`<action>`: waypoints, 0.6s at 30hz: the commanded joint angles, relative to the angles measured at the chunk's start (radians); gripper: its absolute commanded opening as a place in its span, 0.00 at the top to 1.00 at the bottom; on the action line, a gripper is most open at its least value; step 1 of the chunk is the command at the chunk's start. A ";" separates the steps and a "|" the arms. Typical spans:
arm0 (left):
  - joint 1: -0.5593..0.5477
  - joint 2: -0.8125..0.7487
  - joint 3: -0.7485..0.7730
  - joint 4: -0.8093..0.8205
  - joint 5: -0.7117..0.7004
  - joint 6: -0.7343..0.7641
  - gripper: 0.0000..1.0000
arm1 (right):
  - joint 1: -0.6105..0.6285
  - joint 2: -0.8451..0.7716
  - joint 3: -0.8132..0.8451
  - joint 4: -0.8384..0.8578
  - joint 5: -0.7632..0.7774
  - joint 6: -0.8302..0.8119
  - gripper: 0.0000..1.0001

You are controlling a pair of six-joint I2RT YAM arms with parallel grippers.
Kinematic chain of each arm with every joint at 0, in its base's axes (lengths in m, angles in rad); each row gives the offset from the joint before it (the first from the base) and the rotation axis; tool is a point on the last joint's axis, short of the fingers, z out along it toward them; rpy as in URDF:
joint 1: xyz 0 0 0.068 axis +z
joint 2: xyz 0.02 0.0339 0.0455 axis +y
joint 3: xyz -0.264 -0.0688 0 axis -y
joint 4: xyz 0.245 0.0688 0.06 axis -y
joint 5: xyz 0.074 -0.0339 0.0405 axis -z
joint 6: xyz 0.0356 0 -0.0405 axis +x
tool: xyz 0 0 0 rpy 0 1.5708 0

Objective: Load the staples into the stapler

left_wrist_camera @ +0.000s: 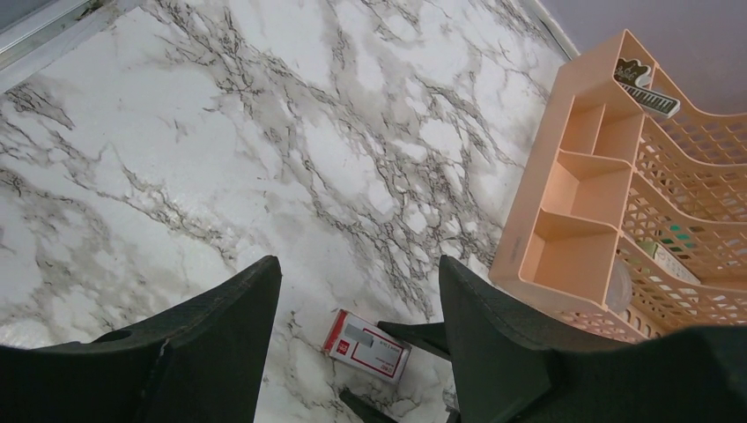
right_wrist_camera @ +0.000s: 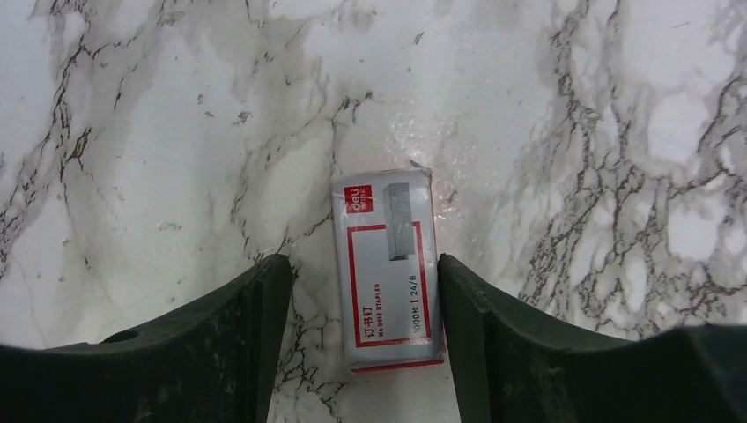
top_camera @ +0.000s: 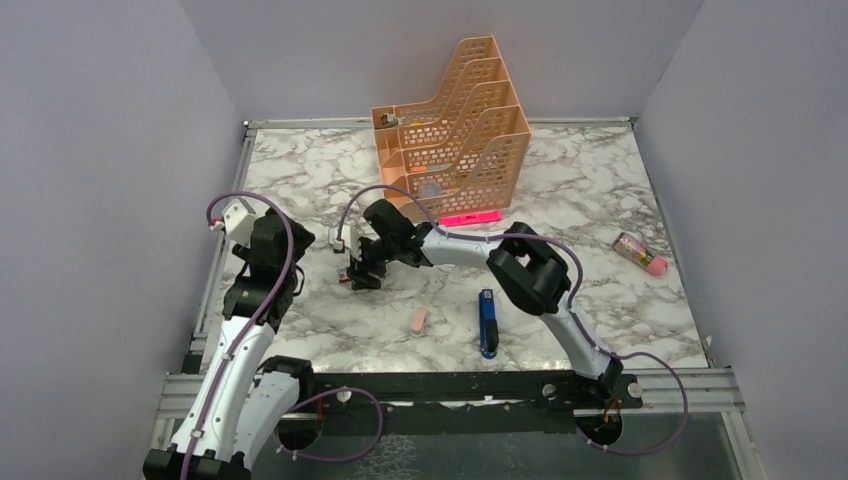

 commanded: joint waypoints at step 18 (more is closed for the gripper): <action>0.006 -0.011 -0.068 0.018 0.149 -0.023 0.32 | -0.027 -0.104 -0.170 -0.026 0.002 -0.035 0.56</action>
